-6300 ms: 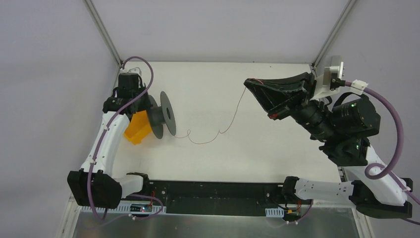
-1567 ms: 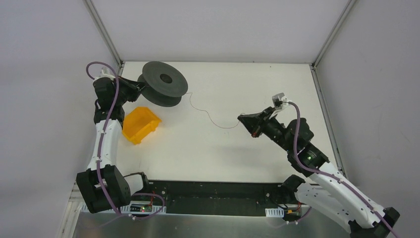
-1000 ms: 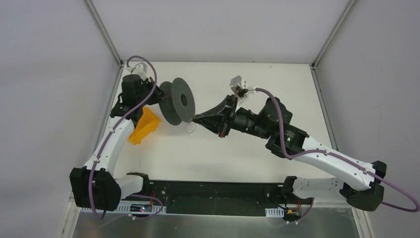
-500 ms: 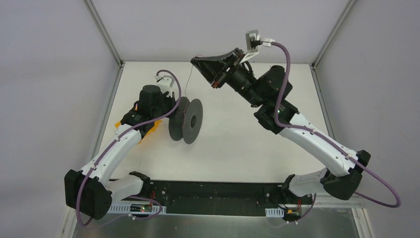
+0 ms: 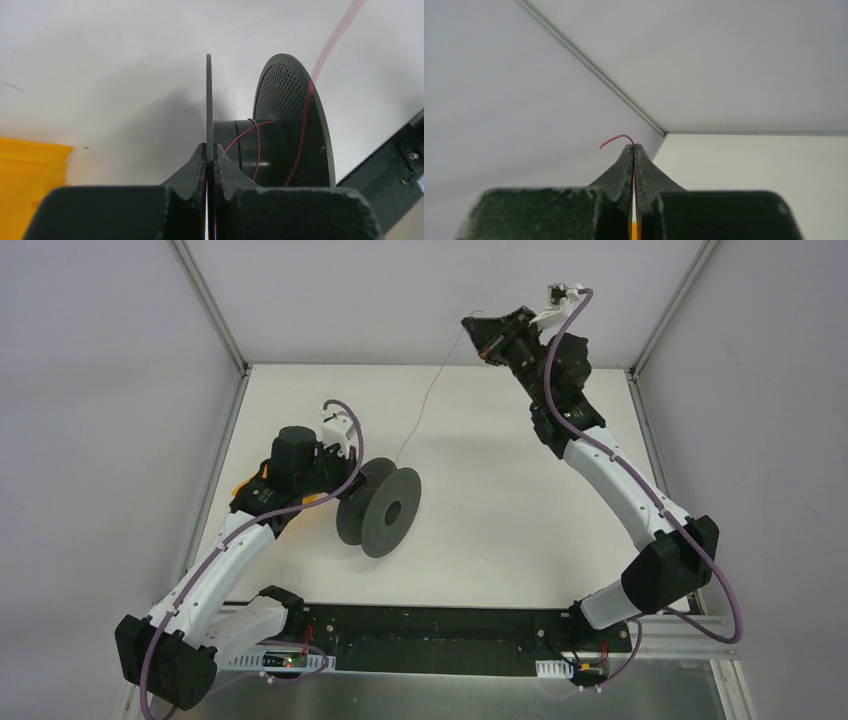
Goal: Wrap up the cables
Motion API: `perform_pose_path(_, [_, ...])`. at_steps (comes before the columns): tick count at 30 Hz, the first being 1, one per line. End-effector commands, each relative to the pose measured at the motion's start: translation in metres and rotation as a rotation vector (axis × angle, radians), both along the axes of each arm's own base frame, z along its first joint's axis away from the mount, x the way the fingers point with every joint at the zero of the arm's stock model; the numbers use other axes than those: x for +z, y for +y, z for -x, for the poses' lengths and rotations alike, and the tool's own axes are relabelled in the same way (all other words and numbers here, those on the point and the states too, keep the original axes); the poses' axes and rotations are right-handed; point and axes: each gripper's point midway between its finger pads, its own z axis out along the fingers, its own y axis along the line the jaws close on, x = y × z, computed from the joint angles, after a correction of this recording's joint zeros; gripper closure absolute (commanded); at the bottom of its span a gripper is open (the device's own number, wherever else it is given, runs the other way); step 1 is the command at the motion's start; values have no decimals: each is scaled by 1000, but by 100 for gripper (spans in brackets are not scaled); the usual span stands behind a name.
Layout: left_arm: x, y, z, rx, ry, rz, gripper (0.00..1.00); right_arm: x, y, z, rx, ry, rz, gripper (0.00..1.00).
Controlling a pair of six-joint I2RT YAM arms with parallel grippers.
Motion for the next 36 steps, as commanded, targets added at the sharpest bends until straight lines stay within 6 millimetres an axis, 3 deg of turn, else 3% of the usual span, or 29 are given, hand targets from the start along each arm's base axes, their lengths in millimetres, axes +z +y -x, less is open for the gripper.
perform_pose_path(1, [52,-9,10,-74,-86,153,100,-24,-39,-7,-45,26,3,100])
perform_pose_path(5, [82,8,4,0,-34,352,100,-74,-82,-18,-124,92,31,100])
perform_pose_path(7, [94,19,-2,46,-26,433,100,-98,-94,-14,-135,116,48,100])
perform_pose_path(16, [128,47,-32,226,-11,754,100,-199,-95,49,-46,143,154,100])
perform_pose_path(20, [141,60,-50,285,1,975,100,-216,-90,80,-8,125,214,100])
perform_pose_path(23, [136,66,-63,319,8,1017,100,-225,-78,107,45,109,261,100])
perform_pose_path(32, [119,86,-86,472,6,1092,100,-222,-33,189,170,-48,466,100])
perform_pose_path(36, [112,92,-89,527,0,1060,100,-215,-6,212,219,-119,582,100])
